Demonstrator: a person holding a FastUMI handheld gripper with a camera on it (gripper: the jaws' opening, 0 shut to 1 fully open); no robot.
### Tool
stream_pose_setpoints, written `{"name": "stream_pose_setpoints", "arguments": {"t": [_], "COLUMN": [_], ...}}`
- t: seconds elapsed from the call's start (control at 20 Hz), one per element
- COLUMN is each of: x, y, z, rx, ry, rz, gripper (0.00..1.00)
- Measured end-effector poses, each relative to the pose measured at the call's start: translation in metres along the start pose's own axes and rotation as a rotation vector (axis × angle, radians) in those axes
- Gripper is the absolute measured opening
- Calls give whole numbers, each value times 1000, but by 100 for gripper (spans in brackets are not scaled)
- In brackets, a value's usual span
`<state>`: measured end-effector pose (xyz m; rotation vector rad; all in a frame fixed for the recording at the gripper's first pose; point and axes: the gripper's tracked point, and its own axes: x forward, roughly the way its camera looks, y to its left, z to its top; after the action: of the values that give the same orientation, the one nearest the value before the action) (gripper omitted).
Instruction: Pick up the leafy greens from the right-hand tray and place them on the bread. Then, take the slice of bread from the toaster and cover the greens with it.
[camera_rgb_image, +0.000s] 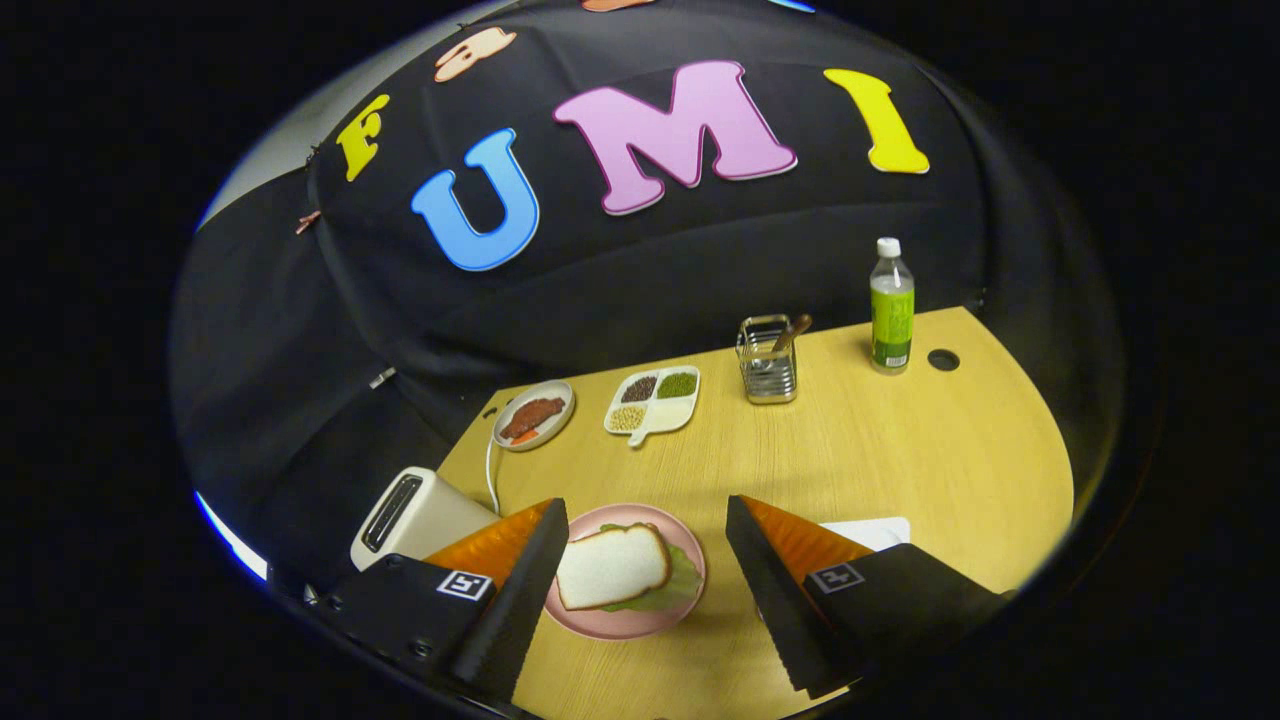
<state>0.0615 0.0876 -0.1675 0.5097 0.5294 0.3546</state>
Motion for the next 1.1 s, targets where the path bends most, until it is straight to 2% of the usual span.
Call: {"name": "stream_pose_setpoints", "arguments": {"t": [0.25, 0.5, 0.8, 1.1], "x": [-55, -104, -133, -140], "y": [18, 46, 64, 72], "z": [43, 66, 58, 52], "rx": [-72, -165, -162, -180], "ry": [-145, -261, -290, -285], "rz": [5, 5, -9, -3], "gripper": [98, 98, 98, 98]}}
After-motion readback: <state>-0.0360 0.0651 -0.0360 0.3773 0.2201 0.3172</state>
